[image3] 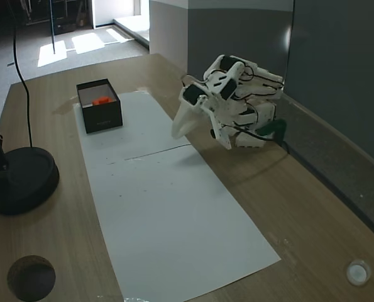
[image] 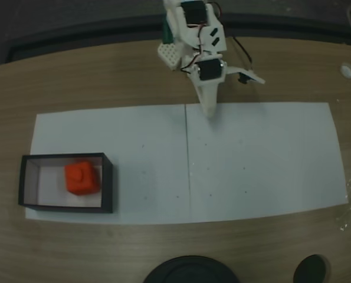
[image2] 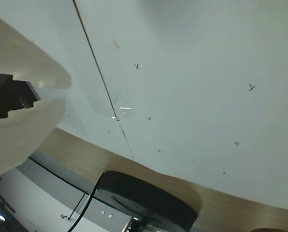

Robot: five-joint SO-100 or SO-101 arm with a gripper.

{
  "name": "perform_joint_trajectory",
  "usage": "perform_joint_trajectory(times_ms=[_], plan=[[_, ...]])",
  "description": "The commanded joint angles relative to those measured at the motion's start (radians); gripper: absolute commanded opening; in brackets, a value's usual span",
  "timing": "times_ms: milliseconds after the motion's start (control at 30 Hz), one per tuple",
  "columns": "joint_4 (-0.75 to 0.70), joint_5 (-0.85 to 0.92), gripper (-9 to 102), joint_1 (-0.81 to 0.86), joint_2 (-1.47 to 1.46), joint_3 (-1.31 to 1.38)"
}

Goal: Grab a orange square and put it in the box.

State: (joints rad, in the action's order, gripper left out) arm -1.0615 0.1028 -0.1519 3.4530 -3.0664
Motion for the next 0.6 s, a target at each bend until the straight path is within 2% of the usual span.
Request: perform_joint_trajectory(times_ms=[0, 233, 567], plan=[[-0.006, -0.017, 0, 0.002, 0.023, 0.005], [-0.219, -0.103, 0, 0.009, 0.023, 0.063], [-0.229, -0.104, 0, 0.011, 0.025, 0.063]])
